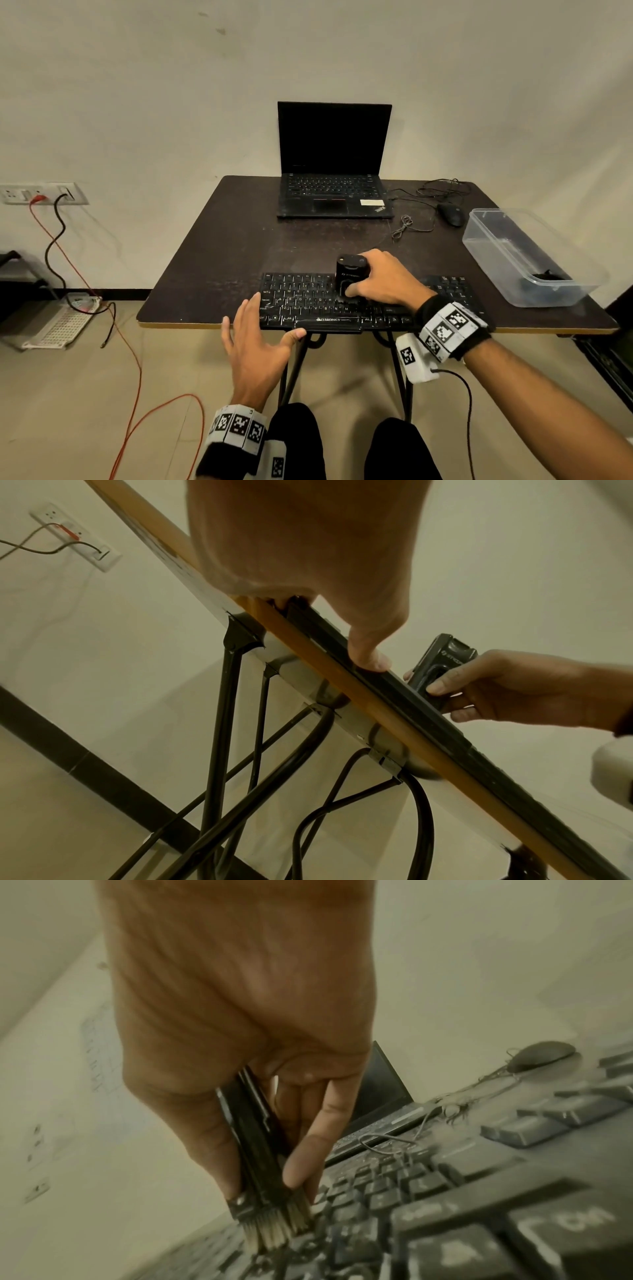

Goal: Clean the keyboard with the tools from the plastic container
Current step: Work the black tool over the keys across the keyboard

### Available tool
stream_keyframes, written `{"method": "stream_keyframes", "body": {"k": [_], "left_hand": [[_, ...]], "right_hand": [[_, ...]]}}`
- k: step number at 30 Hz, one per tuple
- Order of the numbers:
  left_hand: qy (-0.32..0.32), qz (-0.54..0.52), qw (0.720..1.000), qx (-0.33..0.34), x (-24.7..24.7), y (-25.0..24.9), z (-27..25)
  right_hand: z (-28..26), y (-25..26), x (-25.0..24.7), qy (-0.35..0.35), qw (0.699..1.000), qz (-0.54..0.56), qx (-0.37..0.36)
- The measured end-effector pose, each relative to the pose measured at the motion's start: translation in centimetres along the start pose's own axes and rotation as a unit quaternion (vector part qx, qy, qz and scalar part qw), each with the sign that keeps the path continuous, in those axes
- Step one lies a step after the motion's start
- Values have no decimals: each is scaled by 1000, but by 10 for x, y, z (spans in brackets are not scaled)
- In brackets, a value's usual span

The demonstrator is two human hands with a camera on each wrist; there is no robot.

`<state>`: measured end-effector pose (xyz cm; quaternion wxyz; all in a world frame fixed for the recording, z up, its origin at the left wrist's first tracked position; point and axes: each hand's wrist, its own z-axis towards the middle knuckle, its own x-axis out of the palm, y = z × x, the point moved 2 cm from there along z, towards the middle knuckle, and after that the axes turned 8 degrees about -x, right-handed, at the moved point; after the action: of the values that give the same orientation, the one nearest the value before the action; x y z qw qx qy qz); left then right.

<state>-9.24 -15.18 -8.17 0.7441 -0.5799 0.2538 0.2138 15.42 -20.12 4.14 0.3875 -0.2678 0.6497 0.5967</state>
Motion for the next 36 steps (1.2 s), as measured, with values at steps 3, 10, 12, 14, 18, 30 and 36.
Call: {"method": "stream_keyframes", "body": {"k": [3, 10, 12, 14, 18, 30, 36], "left_hand": [[5, -2, 1000, 0, -1, -1, -1], [6, 0, 1000, -5, -1, -1, 0], [3, -2, 1000, -3, -1, -1, 0], [3, -1, 1000, -1, -1, 0, 0], [3, 1, 1000, -3, -1, 1, 0], [-3, -11, 1000, 9, 0, 0, 0], [0, -13, 1000, 10, -5, -4, -4]], "right_hand": [[-3, 4, 6, 2, 1000, -6, -15], [2, 9, 5, -11, 1000, -19, -4], [2, 14, 7, 31, 999, -16, -19], [2, 14, 5, 29, 1000, -2, -12], [3, 12, 10, -22, 999, -33, -23], [5, 25, 18, 10, 999, -35, -38], [6, 22, 13, -1, 1000, -25, -17]]}}
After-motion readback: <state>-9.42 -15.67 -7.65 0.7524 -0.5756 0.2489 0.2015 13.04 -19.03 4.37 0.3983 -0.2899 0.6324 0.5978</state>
